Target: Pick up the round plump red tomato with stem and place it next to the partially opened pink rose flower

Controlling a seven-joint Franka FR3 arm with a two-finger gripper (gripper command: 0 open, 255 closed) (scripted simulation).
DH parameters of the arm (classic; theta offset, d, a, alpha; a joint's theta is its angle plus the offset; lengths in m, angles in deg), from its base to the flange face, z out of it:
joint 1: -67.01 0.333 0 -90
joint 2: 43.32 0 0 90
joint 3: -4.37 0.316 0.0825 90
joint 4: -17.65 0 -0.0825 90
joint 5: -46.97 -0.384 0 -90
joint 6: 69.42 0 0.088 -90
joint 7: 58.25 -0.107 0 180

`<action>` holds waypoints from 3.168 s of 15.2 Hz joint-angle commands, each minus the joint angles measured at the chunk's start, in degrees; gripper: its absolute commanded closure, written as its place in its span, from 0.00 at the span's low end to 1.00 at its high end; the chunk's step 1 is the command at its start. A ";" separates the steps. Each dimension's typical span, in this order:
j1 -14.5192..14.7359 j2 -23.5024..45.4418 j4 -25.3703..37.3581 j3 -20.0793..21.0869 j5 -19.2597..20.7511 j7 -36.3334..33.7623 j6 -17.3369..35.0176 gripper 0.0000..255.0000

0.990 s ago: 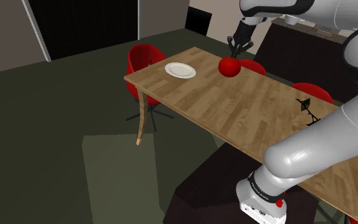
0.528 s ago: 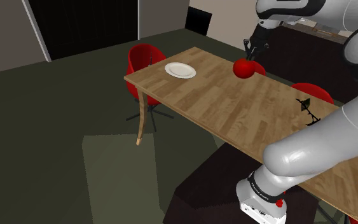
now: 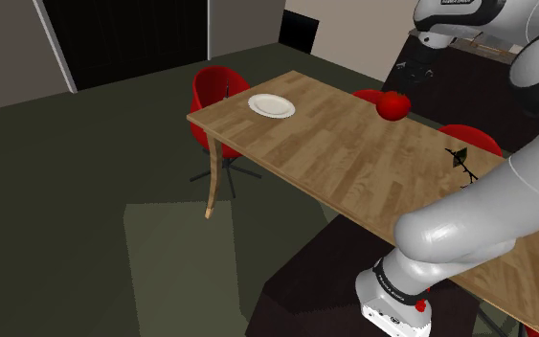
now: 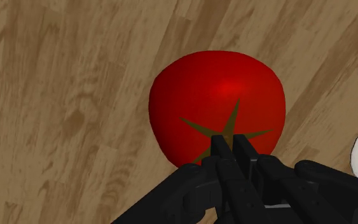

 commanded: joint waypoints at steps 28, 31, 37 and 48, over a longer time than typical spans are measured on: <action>-9.07 14.10 3.55 -9.20 -8.26 20.66 9.64 1.00; -9.09 14.54 1.75 -9.14 -8.55 20.90 11.83 1.00; -9.19 15.76 -1.46 -8.99 -9.36 21.50 16.13 1.00; -9.46 17.99 -4.93 -8.64 -10.85 22.58 21.60 1.00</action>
